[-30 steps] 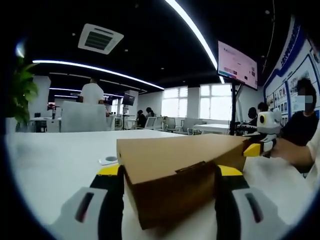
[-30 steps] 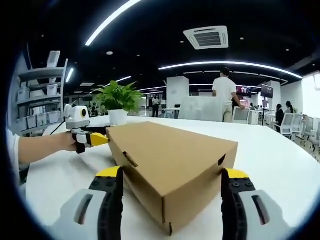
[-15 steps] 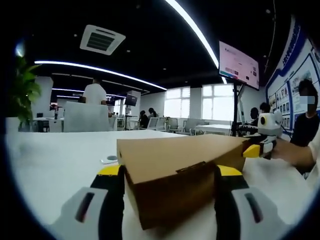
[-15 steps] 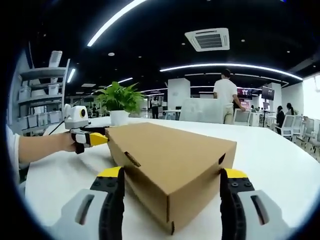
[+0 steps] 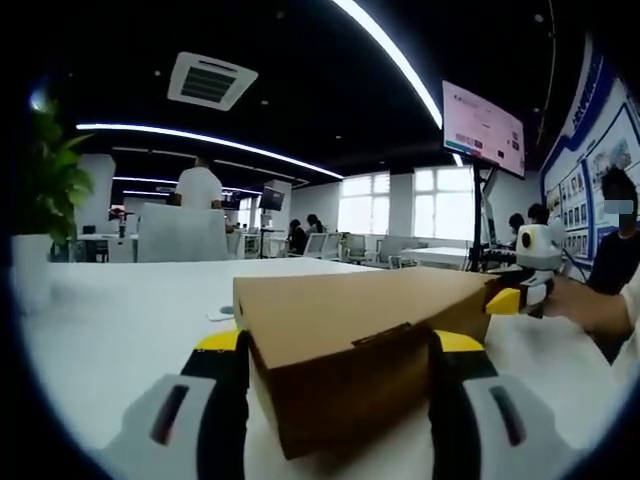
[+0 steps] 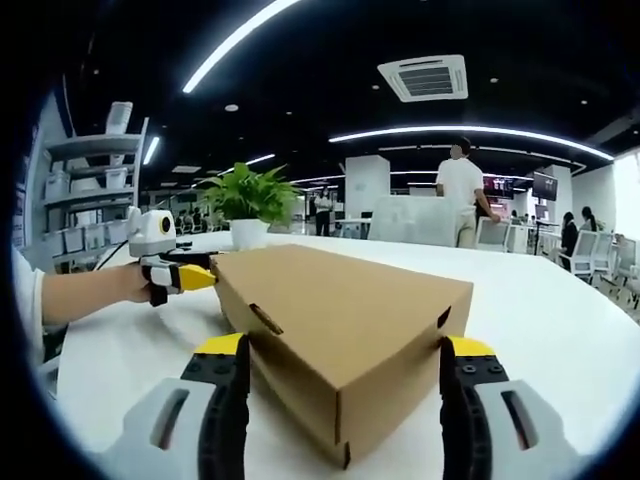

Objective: Operate the shoe box by opening the lid, removing the specified soft item, and placing it in the target area until the item is outside and the box remains undamaged.

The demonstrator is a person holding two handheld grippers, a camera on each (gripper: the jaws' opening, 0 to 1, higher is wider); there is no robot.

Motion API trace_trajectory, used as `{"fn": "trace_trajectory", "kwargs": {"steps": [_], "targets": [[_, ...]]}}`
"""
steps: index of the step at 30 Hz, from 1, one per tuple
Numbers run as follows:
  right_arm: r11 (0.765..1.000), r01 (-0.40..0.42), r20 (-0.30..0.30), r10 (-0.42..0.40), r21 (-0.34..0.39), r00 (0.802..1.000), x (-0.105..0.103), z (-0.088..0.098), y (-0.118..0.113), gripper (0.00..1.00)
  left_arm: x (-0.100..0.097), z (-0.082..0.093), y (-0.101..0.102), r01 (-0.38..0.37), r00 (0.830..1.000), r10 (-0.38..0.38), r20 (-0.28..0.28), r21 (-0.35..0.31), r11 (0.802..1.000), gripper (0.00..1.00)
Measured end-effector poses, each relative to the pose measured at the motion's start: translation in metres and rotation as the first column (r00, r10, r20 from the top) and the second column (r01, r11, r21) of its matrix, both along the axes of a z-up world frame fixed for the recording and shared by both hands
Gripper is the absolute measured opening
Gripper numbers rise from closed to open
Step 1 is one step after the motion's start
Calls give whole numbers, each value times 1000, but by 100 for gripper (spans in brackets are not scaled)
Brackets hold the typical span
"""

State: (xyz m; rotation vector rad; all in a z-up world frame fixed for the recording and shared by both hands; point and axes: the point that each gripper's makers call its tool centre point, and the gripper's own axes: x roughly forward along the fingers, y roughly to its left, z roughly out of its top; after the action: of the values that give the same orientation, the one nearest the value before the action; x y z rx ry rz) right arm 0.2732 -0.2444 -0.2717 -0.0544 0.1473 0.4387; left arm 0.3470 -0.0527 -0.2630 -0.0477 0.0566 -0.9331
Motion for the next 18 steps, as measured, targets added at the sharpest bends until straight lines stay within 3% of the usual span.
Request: {"fn": "trace_trajectory", "kwargs": {"steps": [18], "targets": [[999,-43,-4,43,-5,999,-9,3,2,79,-13,0,6,-33,999,33,-10,14,999,73]]}}
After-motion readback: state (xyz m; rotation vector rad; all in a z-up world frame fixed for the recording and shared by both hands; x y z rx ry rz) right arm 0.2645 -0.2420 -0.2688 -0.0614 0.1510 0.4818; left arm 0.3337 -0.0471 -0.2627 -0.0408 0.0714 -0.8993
